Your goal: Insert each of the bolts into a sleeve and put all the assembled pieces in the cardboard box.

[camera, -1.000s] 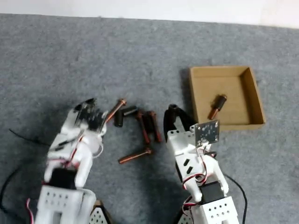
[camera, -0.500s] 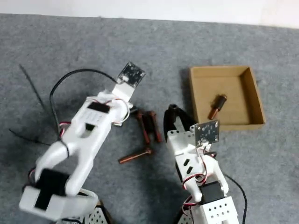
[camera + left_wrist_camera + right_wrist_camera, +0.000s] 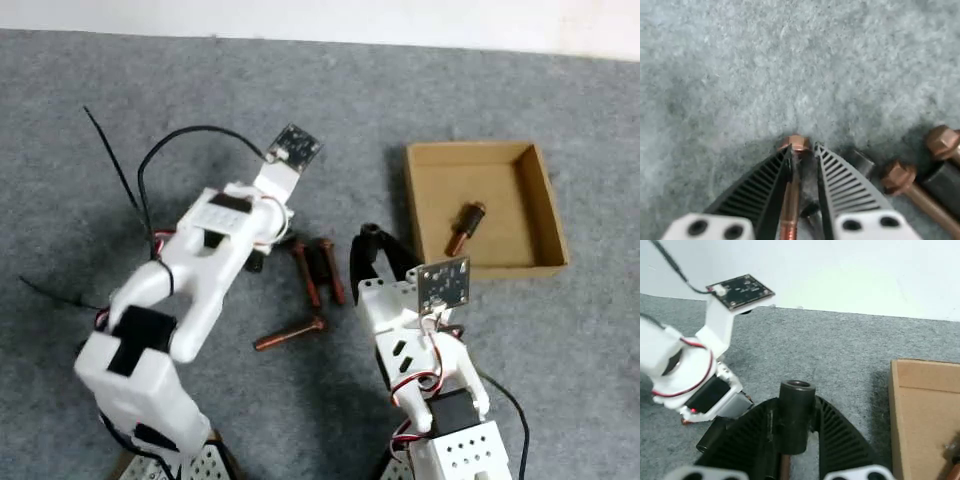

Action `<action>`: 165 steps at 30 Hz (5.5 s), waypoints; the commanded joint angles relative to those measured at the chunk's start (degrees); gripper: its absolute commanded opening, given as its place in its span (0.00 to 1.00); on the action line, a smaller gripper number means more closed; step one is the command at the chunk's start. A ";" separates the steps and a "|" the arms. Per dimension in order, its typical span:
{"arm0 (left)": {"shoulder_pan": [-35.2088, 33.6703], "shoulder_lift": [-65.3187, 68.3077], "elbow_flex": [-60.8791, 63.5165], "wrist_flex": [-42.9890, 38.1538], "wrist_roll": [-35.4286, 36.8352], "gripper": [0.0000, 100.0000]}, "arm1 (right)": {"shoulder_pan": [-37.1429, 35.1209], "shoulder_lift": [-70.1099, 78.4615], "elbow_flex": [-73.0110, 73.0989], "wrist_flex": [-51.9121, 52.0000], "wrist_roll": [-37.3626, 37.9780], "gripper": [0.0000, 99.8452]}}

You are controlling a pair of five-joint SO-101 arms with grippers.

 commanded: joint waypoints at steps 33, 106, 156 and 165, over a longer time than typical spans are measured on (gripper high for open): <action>-4.35 -2.51 -1.71 12.13 -4.48 0.09 | 0.22 -1.10 4.18 -0.13 4.04 0.00; -4.79 11.56 -17.36 21.98 -14.07 0.08 | 0.48 -1.19 4.26 -0.13 4.22 0.00; -5.93 -52.44 40.48 -14.86 8.00 0.01 | -10.95 -0.84 7.69 -0.57 4.22 0.01; -5.93 -81.45 51.65 -14.77 24.09 0.01 | -16.48 -0.84 7.69 2.59 13.71 0.01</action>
